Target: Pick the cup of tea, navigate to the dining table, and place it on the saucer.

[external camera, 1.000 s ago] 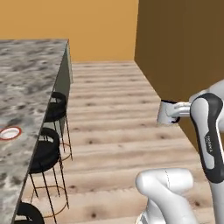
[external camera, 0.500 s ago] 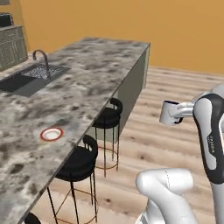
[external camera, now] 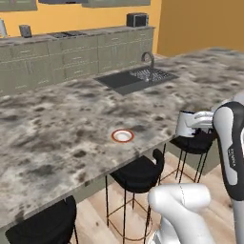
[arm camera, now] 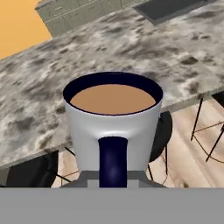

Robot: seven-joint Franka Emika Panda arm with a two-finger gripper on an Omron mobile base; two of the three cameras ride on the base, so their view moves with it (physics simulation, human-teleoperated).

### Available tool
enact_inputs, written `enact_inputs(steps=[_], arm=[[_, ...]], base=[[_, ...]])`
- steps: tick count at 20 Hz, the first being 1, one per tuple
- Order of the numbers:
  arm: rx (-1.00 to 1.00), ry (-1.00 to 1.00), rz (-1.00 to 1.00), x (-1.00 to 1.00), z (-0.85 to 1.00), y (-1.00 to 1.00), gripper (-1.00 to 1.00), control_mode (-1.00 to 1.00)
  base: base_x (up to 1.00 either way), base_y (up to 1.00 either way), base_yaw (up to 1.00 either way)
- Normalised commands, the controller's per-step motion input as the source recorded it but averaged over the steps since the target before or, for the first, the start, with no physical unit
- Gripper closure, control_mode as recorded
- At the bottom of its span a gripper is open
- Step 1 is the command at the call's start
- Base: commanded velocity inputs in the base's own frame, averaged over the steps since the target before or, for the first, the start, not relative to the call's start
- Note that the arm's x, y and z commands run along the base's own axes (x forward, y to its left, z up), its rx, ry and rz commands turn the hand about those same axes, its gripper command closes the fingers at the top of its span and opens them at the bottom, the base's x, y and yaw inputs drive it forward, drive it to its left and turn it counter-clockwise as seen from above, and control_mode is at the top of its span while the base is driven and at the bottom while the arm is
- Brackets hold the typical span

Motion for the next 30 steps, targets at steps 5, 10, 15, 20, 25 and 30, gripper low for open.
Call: enact_inputs(steps=[5,10,15,20,25,30], arm=[[0.0,0.0,0.0,0.0,0.0,0.0,1.0,1.0],[0.0,0.0,0.0,0.0,0.0,0.0,1.0,1.0],[0.0,0.0,0.0,0.0,0.0,0.0,1.0,1.0],[0.0,0.0,0.0,0.0,0.0,0.0,1.0,1.0],[0.0,0.0,0.05,0.18,-0.07,-0.18,1.0,-1.0],[-0.04,0.0,0.22,0.81,-0.44,-0.21,1.0,-1.0]], base=[[0.84,-0.03,0.8],[0.43,0.0,0.16],[0.0,0.0,0.0],[0.0,-0.04,0.0],[0.06,-0.23,0.06],[0.0,0.0,0.0]])
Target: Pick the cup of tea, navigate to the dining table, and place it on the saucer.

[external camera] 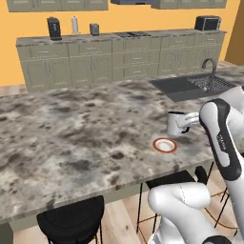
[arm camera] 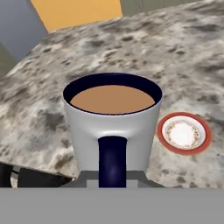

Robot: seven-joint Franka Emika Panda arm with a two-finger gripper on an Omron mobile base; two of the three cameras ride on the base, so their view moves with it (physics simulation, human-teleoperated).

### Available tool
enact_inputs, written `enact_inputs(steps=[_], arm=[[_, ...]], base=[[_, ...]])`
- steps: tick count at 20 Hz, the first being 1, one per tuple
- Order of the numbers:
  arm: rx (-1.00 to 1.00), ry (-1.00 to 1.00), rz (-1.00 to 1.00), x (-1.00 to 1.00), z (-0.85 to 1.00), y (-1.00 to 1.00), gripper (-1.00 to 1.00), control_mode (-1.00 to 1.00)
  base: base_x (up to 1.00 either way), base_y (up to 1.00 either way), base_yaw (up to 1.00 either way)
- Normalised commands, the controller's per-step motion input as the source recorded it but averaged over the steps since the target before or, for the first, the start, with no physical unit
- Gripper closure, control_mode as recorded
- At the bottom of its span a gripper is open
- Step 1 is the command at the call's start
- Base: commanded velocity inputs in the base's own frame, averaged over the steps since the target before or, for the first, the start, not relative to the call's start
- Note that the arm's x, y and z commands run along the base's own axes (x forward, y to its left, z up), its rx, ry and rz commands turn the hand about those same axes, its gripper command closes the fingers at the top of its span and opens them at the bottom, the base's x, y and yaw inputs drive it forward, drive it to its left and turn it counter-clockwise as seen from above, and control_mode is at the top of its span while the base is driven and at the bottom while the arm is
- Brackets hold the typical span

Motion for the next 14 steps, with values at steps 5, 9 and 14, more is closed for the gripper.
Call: enact_inputs(steps=[5,9,14], arm=[[-0.06,0.0,0.43,0.69,-0.53,-0.4,1.0,-1.0],[-0.04,-0.01,0.53,0.18,-0.59,-0.57,1.0,-1.0],[-0.04,-0.03,0.38,0.09,-0.38,-0.32,1.0,-1.0]], base=[[0.0,0.0,0.0],[0.0,0.0,0.0],[0.0,0.0,0.0]])
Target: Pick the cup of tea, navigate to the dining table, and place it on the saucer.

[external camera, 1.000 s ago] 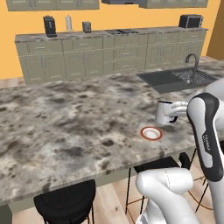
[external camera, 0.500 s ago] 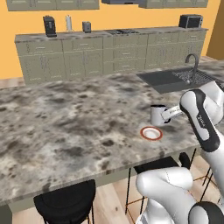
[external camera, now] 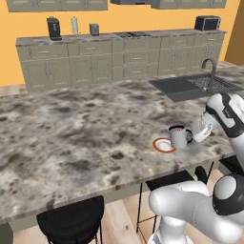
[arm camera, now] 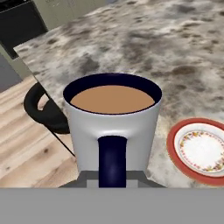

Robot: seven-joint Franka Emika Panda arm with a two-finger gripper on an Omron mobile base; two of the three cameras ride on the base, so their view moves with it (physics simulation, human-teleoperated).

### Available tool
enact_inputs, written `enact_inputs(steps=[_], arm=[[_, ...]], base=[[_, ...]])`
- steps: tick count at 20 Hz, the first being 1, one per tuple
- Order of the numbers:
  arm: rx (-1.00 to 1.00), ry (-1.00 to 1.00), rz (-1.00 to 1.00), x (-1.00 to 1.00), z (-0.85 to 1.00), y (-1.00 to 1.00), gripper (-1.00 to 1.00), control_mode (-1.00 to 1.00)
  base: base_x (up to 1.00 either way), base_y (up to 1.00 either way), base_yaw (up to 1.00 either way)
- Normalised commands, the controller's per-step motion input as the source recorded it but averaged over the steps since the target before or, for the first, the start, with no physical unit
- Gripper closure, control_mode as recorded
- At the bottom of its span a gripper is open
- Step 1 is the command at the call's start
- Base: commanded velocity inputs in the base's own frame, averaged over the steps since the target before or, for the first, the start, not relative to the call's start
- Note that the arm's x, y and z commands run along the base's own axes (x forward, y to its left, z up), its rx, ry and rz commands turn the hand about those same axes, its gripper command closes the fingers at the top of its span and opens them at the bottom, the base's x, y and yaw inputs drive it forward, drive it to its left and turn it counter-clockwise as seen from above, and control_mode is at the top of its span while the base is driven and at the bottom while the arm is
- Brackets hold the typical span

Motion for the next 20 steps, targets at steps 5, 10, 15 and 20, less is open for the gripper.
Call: enact_inputs(steps=[5,10,15,20], arm=[[-0.05,-0.06,0.18,0.26,-0.24,0.06,1.0,-1.0],[0.0,-0.03,0.1,0.33,-0.33,0.0,1.0,-1.0],[0.0,-0.02,0.03,0.54,-0.53,0.0,1.0,-1.0],[0.0,-0.01,0.05,0.66,-0.12,0.0,1.0,-1.0]], base=[[0.0,0.0,0.0],[0.0,0.0,0.0],[0.0,0.0,0.0],[0.0,0.0,0.0]])
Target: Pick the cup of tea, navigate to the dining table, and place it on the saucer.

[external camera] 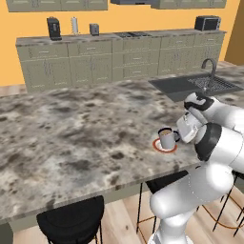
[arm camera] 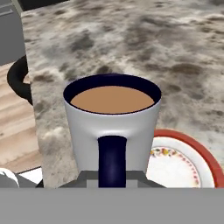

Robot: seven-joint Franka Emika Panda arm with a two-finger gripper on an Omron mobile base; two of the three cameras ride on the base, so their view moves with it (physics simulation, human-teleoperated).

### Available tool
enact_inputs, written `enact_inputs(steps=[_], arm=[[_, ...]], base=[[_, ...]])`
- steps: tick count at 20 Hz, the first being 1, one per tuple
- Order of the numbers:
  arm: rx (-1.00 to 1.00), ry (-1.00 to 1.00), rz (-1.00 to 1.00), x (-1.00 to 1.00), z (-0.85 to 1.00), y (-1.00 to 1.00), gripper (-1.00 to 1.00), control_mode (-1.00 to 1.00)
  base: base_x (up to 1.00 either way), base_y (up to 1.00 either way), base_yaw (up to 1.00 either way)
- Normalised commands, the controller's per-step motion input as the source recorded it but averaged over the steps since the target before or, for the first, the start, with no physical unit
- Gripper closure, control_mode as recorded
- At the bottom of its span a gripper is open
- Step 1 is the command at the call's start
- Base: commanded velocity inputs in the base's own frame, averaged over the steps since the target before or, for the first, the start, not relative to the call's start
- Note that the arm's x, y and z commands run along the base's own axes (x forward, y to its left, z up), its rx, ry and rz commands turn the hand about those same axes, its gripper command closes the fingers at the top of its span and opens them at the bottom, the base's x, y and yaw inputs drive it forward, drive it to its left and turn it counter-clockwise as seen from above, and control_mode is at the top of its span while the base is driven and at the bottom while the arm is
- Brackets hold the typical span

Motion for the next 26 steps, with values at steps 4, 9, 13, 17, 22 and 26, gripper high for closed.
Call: enact_inputs(steps=[4,9,13,17,22,26], arm=[[0.0,-0.02,0.08,0.53,-0.01,-0.09,1.0,-1.0],[0.0,-0.06,0.12,0.31,-0.21,-0.14,1.0,-1.0],[0.0,-0.09,0.11,0.03,-0.34,-0.09,1.0,-1.0],[0.0,-0.06,0.07,0.12,-0.23,0.0,1.0,-1.0],[0.0,-0.04,0.05,0.24,-0.06,0.0,1.0,-1.0],[0.0,-0.02,0.03,0.26,-0.2,0.03,1.0,-1.0]], base=[[0.0,0.0,0.0],[0.0,0.0,0.0],[0.0,0.0,0.0],[0.0,0.0,0.0],[0.0,0.0,0.0],[0.0,0.0,0.0]])
